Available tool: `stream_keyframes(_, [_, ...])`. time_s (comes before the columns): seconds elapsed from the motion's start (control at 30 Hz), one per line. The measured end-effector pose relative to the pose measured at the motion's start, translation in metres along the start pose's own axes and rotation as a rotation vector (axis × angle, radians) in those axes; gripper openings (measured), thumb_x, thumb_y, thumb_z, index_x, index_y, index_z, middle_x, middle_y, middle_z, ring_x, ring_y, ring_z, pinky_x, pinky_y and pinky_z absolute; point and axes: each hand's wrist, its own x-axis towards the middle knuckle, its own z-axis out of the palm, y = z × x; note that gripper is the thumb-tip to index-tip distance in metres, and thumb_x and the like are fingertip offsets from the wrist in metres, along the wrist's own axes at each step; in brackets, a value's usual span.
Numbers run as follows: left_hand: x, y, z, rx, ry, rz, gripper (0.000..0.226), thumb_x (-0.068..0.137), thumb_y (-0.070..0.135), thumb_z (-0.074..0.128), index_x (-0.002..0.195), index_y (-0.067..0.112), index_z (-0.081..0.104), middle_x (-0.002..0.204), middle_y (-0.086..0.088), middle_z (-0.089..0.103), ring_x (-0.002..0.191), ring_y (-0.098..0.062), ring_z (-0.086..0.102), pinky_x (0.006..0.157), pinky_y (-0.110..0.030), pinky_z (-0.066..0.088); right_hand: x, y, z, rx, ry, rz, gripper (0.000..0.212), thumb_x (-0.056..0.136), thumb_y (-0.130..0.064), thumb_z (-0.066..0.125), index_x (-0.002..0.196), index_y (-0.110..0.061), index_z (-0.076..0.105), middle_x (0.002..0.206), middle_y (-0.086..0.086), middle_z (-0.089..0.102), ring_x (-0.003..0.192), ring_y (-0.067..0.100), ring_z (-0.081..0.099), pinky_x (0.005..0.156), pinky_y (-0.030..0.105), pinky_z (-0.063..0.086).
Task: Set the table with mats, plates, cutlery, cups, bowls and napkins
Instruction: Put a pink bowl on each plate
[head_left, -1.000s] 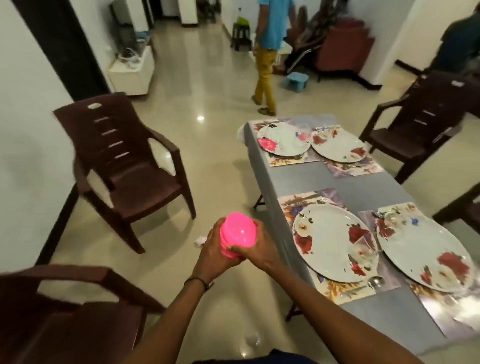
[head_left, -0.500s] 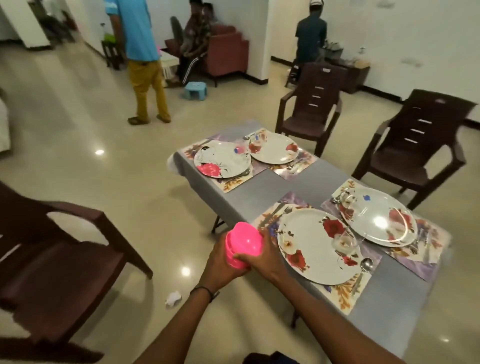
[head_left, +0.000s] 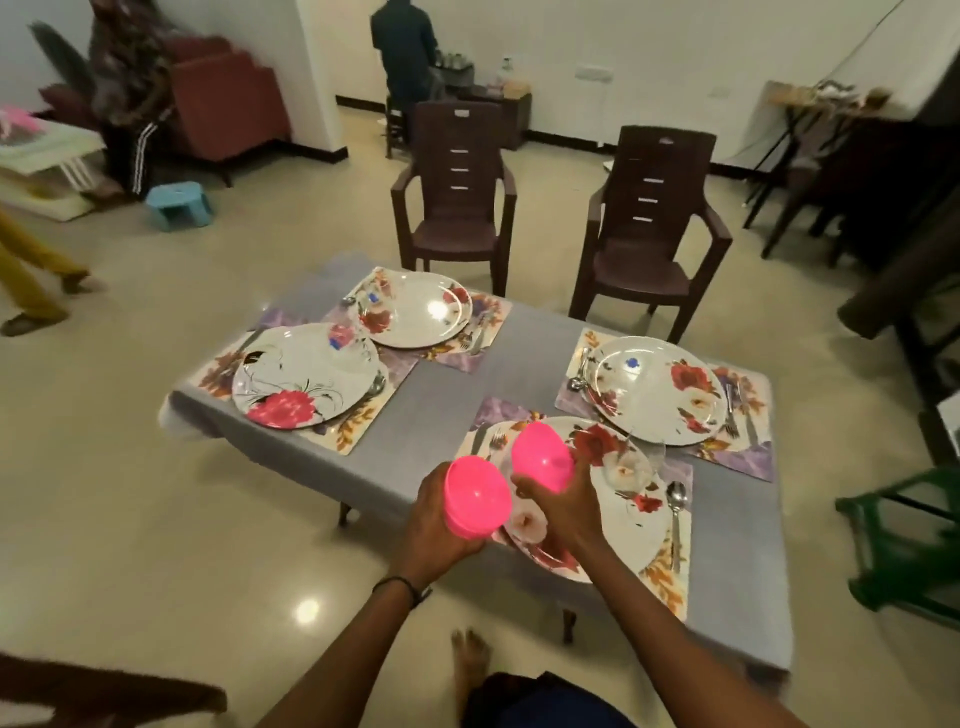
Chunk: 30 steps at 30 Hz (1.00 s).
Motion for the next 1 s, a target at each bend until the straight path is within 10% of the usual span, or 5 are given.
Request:
stream_keyframes(0.73, [0.150,-0.046,-0.028,0.052,-0.168,0.077,0.107,0.052,0.056,0.090,0.140,0.029,0.035,0.133,0.013,0.047,0.122,-0.002,0.048,0.098,-0.027,0.046,0.109,0.045,0.029,-0.366,0.156,0.303,0.145,0.051,-0.039,0.097,0.155,-0.022,-0.004,0.154,0.016,0.025,0.135,0.043,0.041,0.100,0.054,0.046])
stream_keyframes(1.0, [0.155,-0.045,-0.033,-0.060,-0.223,0.054,0.104,0.053,0.048,0.093,0.138,0.033,0.035,0.133,0.016,0.047,0.122,-0.002,0.049,0.095,-0.020,0.046,0.069,0.035,0.040,-0.746,0.250,0.273,0.141,0.050,-0.066,0.087,0.156,-0.019,0.006,0.149,0.019,0.027,0.120,0.040,0.048,0.081,0.048,0.057])
